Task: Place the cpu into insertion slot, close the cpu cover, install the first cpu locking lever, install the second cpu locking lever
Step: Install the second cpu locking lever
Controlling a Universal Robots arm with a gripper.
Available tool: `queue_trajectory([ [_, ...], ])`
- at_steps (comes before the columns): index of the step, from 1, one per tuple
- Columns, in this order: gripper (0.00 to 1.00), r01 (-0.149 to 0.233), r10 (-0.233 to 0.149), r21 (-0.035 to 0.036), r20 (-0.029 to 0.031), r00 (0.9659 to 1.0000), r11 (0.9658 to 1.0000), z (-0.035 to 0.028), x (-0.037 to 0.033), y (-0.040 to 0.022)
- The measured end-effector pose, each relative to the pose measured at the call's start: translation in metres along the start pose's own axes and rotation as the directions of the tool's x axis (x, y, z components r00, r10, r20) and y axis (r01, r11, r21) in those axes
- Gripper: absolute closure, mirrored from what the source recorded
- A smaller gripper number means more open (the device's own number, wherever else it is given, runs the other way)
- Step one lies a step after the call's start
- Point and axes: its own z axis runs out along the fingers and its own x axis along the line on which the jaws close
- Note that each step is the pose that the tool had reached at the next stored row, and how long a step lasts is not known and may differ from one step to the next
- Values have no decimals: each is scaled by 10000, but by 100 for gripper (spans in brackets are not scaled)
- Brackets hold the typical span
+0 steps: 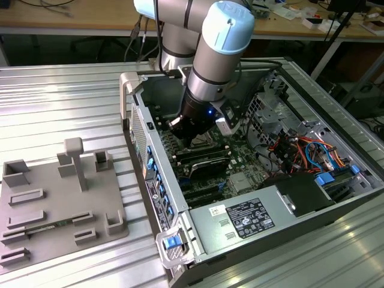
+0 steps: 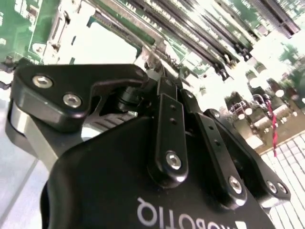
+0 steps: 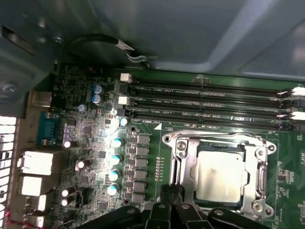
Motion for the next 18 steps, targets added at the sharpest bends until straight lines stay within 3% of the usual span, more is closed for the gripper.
queue_trajectory([
  [3, 89, 0, 0, 3, -2, 10000, 10000, -85, 1, 6],
  [8, 89, 0, 0, 7, -4, 10000, 10000, -290, -14, 17],
  [10, 89, -1, 1, 20, -5, 10000, 10000, -296, -55, 14],
  [15, 89, 0, 0, 31, -7, 10000, 10000, -298, -272, -5],
  [18, 89, 0, 0, 41, -8, 10000, 10000, -294, -357, -12],
])
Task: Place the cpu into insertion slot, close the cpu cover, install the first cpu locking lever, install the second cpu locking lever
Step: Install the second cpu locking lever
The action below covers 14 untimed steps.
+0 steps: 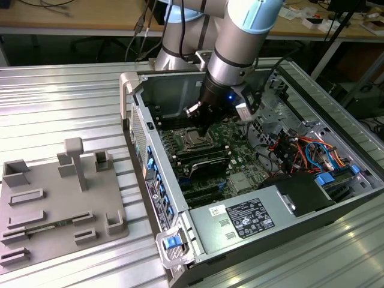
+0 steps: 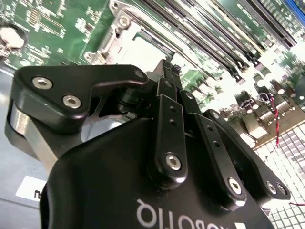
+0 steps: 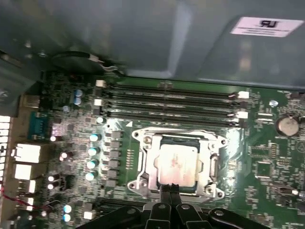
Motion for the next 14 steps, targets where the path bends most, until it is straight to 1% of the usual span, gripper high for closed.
queue_trajectory([
  [14, 89, -1, 1, 1, 0, 10000, 10000, 0, -8, 0],
])
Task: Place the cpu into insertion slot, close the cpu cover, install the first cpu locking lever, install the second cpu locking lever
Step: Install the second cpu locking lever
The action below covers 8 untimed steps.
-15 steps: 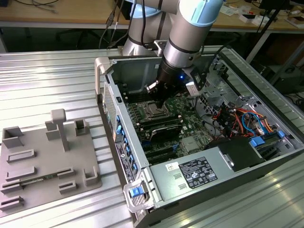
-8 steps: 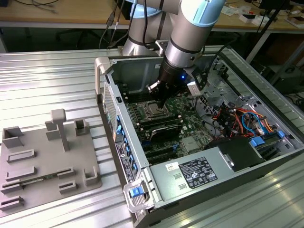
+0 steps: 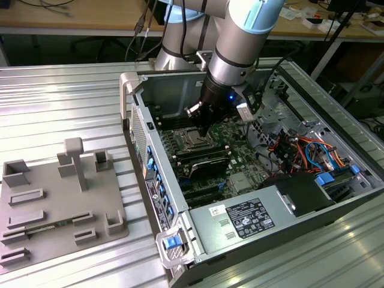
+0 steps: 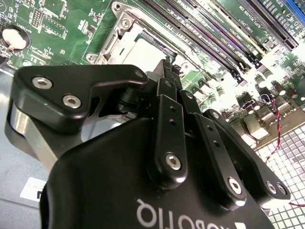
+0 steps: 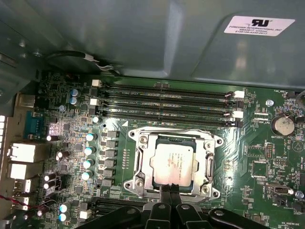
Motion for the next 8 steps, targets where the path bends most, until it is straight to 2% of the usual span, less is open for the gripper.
queue_trajectory([
  [2, 89, 2, -2, 29, -2, 10000, 10000, 1, -4, 0],
  [5, 89, -1, 2, 127, -11, 10000, 9999, 0, -34, -3],
  [6, 89, -4, 4, 245, -21, 10000, 9997, 0, -44, -3],
  [8, 89, -5, 6, 383, -35, 10000, 9993, -1, -57, -5],
])
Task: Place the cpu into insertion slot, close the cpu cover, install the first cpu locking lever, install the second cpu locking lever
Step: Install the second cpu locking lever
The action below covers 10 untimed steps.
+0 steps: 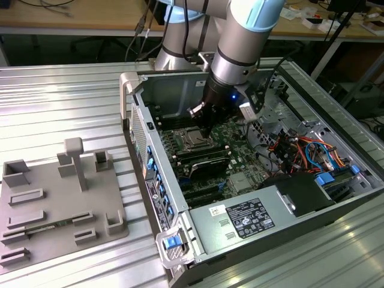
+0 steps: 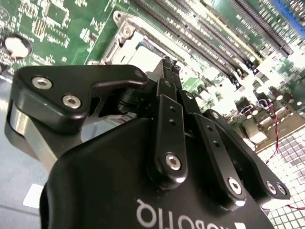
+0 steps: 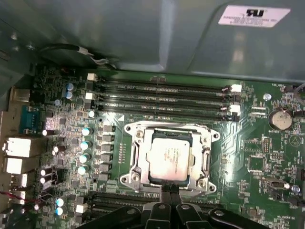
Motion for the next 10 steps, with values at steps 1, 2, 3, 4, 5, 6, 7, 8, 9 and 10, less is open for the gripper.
queue_trajectory([
  [1, 89, -3, 3, 106, -10, 10000, 9999, 0, -18, -1],
  [2, 89, -3, 3, 144, -15, 10000, 9999, -1, -33, -3],
  [3, 89, -4, 4, 156, -17, 10000, 9999, -1, -45, -4],
  [4, 89, -5, 5, 163, -17, 10000, 9999, -1, -55, -7],
  [5, 89, -5, 5, 169, -19, 10000, 9999, -1, -58, -10],
  [6, 89, -5, 5, 174, -18, 10000, 9998, 1, -58, -22],
  [7, 89, -5, 5, 174, -18, 10000, 9998, 4, -57, -38],
  [8, 89, -8, 8, 176, -18, 10000, 9998, 10, -54, -70],
  [9, 89, -11, 11, 174, -17, 10000, 9998, 17, -53, -86],
  [10, 89, -18, 18, 174, -17, 10000, 9998, 28, -50, -96],
])
